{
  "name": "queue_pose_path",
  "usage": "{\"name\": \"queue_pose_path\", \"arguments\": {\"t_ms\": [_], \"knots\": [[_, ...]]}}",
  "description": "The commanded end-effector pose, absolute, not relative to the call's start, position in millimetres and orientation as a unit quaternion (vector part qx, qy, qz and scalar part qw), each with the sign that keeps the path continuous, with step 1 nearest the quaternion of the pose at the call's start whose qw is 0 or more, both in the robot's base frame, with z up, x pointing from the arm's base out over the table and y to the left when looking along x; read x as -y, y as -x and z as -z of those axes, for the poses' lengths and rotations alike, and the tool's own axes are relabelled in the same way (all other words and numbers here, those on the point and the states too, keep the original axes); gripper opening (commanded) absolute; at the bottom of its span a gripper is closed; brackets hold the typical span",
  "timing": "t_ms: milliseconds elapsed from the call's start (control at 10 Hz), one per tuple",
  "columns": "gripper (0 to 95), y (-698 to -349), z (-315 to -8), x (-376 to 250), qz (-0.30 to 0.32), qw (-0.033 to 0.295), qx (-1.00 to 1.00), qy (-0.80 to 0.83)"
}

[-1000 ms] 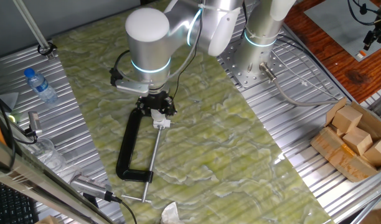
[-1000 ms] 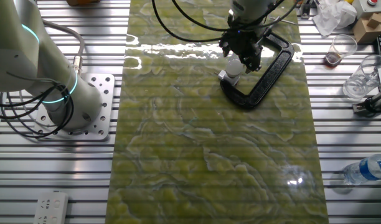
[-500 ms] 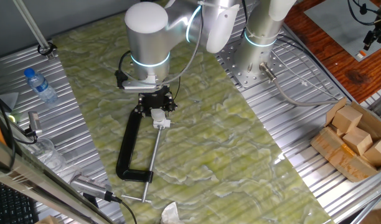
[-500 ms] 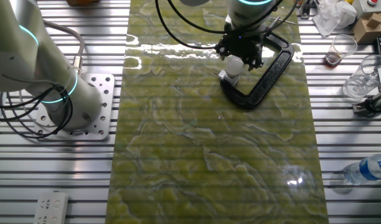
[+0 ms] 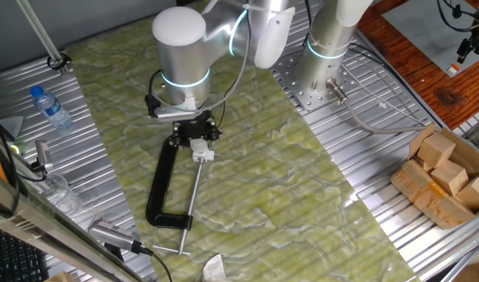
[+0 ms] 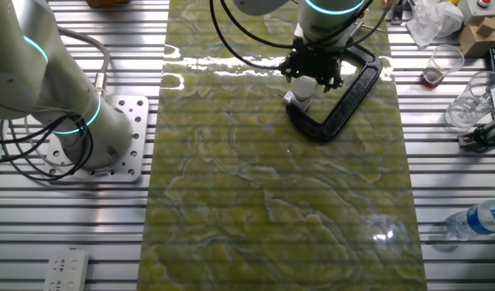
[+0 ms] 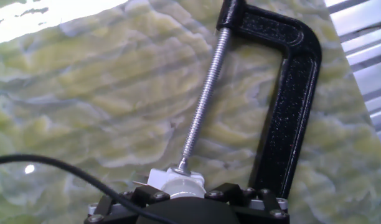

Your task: Install the light bulb by rotating it

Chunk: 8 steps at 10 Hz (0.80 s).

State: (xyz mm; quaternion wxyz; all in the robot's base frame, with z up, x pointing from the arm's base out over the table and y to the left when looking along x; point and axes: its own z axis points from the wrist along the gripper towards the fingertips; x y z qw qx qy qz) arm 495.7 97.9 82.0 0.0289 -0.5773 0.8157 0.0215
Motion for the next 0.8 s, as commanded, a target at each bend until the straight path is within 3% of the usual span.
{"name": "queue_pose_path", "arguments": {"t_ms": [100,300,800], "knots": [[38.0,-495.6,-81.3,-97.5,-0.019,0.031,-0.819,0.573],[0.0,-495.6,-80.8,-97.5,-0.017,0.03,-0.821,0.57],[0.0,-495.6,-80.1,-97.9,-0.021,0.024,-0.835,0.55]]}}
